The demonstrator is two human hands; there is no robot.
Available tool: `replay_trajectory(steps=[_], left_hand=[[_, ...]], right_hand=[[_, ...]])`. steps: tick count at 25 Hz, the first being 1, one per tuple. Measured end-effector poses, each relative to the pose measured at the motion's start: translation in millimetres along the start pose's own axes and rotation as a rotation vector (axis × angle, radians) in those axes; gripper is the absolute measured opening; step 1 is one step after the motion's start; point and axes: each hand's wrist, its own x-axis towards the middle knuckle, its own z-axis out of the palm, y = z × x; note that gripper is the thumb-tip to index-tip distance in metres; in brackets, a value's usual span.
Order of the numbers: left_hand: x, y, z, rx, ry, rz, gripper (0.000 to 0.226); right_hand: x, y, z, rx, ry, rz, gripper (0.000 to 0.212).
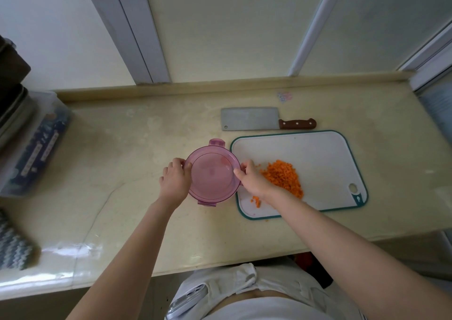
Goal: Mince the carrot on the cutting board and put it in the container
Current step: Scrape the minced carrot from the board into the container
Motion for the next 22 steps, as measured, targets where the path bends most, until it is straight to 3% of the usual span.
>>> replay_trajectory(steps=[4, 7, 11, 17, 22], left_hand=[[9.9, -4.4, -8.1, -0.128, -0.1, -0.063, 0.03], [17.9, -11.7, -14.8, -0.24, -0.195, -0.087, 0.037], [19.7, -12.4, -18.8, -0.429, -0.276, -0.103, 0.032], [17.9, -9.5, -4.8, -0.508, -0.147, -0.087, 0.029], [16.4, -8.9, -16.4, -0.204, 0.119, -0.034, 0.038]], right_hand=[[-14.2, -3.7, 1.3, -0.471, 0.262, -0.361, 0.041], [-17.6, -10.1, 0.0, -0.799, 0.128, -0.593, 0.055], [-14.9, -13.7, -5.5, -0.859, -0.018, -0.503, 0.066], [-17.8, -18.2, -6.2, -0.885, -0.035, -0.462, 0.067], [-18.6, -20.0, -5.7, -0.951, -0.03, -0.461, 0.068]])
